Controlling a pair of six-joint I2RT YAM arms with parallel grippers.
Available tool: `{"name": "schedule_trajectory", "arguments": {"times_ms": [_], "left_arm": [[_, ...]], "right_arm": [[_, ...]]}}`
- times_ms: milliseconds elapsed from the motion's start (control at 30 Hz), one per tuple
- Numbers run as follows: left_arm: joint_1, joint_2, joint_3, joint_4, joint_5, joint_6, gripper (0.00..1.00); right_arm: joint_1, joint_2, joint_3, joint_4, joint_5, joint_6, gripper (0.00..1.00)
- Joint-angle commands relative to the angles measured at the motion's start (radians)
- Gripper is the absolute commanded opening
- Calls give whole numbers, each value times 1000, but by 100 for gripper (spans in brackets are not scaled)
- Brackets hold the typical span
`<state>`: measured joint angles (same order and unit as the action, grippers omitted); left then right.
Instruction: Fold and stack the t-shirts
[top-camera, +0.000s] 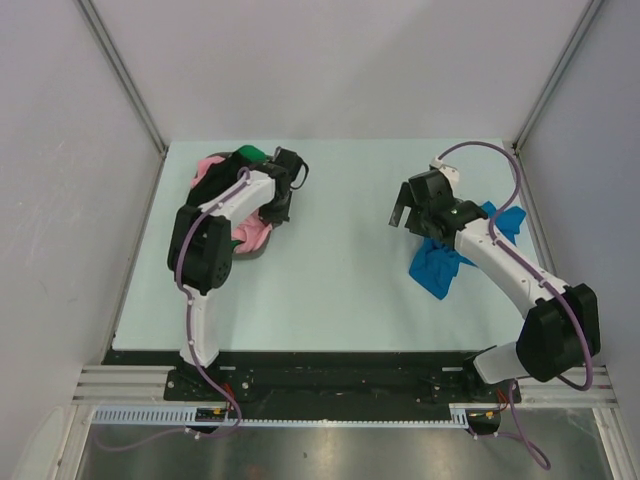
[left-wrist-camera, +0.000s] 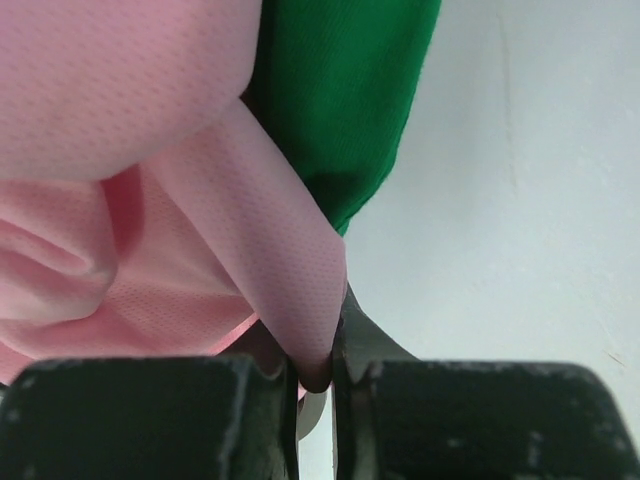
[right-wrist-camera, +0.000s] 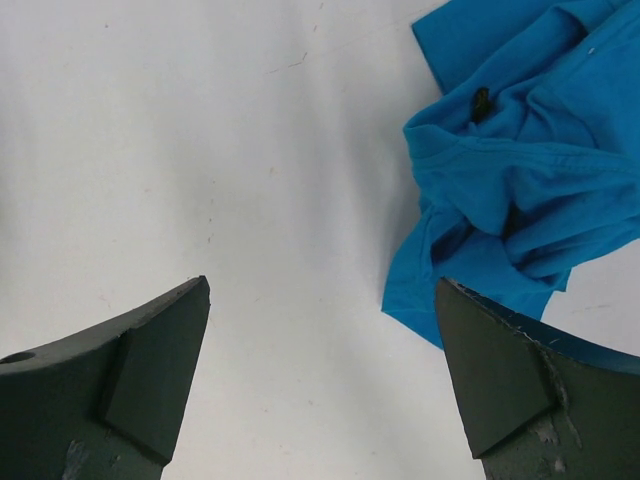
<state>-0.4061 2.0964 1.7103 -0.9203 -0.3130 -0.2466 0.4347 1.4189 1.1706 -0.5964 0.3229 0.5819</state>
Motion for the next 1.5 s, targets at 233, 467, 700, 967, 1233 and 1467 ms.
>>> {"name": "schedule_trajectory", "arguments": {"times_ms": [233, 467, 700, 967, 1233, 1467], "left_arm": [[200, 230, 184, 83, -136, 230, 0], [277, 307, 343, 29, -158, 285, 0], [360, 347, 428, 20, -157, 311, 0], [403, 392, 535, 17, -123, 308, 0], [452, 332, 548, -5, -63, 225, 100], [374, 171, 370, -8, -37, 167, 100]], "right_arm": [[82, 77, 11, 67, 28, 16, 100], [104, 141, 11, 127, 7, 21, 100], [108, 186, 11, 171, -11, 16, 100], [118, 210, 11, 210, -33, 19, 100], [128, 209, 17, 198, -35, 7, 100], [163, 154, 44, 139, 2, 4, 100]]}}
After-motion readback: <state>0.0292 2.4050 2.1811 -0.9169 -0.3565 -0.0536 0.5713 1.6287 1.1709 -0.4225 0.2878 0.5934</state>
